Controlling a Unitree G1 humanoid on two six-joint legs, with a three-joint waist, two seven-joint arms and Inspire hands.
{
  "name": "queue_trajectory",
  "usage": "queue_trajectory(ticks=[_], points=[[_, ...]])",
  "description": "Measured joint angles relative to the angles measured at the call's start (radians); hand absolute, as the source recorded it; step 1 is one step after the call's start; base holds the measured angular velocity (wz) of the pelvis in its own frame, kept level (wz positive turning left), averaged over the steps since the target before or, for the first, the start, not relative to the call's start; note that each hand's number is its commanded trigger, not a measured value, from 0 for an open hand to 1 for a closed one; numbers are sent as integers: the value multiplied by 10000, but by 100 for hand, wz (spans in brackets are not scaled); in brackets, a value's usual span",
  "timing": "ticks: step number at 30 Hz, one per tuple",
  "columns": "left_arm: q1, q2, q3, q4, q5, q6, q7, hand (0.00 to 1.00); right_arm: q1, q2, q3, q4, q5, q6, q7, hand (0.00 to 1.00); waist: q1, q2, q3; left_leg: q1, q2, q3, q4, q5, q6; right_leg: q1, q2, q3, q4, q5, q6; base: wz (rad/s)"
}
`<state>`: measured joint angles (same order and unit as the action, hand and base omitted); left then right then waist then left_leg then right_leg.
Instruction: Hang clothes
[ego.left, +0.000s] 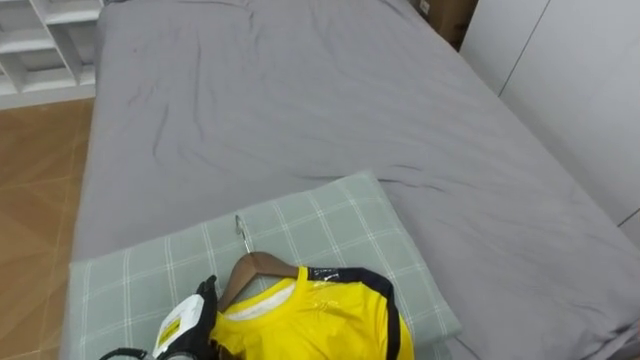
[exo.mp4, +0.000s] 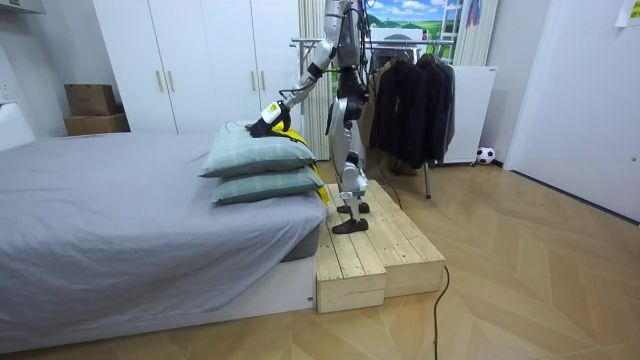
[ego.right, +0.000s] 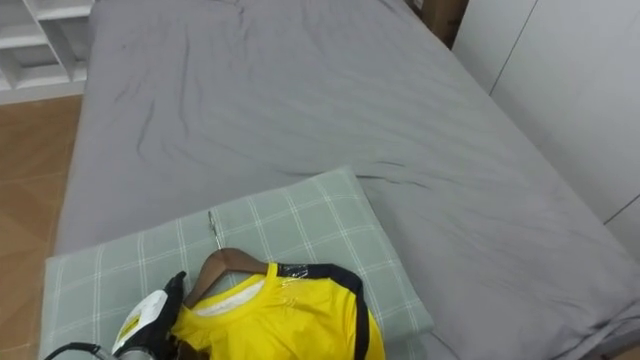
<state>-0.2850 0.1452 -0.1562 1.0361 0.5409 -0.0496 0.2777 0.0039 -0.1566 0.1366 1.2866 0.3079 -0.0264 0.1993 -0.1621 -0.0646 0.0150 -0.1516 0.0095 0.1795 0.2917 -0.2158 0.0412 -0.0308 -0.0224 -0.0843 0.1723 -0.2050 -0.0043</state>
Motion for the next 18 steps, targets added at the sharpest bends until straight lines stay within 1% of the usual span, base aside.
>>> queue_trajectory(ticks=[2,7,11,17,18], points=[[-3,2,-2,18,-2,0,-46,0,-35,0,17,-2,0,55,5,0,3,-3,-2,-4,-3,4,-6,0,0,-48,-2,-12,-2,0,0,0],[-2,-10,12,60,-63,0,-81,0,-77,0,180,-6,2,59,7,0,22,-39,-8,-2,-1,2,-10,0,-1,-33,0,-16,-3,0,0,0],[-4,-8,146,62,-182,-1,-124,0,-144,2,366,0,-5,68,6,0,11,-94,-4,-2,-1,2,-5,1,-2,-27,-1,-15,-2,0,0,0],[-4,-2,144,73,-273,-1,-205,0,-154,3,387,-6,-5,73,0,0,12,-108,-5,-2,1,2,10,1,-2,-25,-7,-14,27,0,0,0],[-4,-1,144,73,-274,-1,-208,27,-155,3,388,-6,-5,73,-1,0,12,-107,-5,-2,1,2,10,1,-2,-25,-7,-14,27,0,0,0]])
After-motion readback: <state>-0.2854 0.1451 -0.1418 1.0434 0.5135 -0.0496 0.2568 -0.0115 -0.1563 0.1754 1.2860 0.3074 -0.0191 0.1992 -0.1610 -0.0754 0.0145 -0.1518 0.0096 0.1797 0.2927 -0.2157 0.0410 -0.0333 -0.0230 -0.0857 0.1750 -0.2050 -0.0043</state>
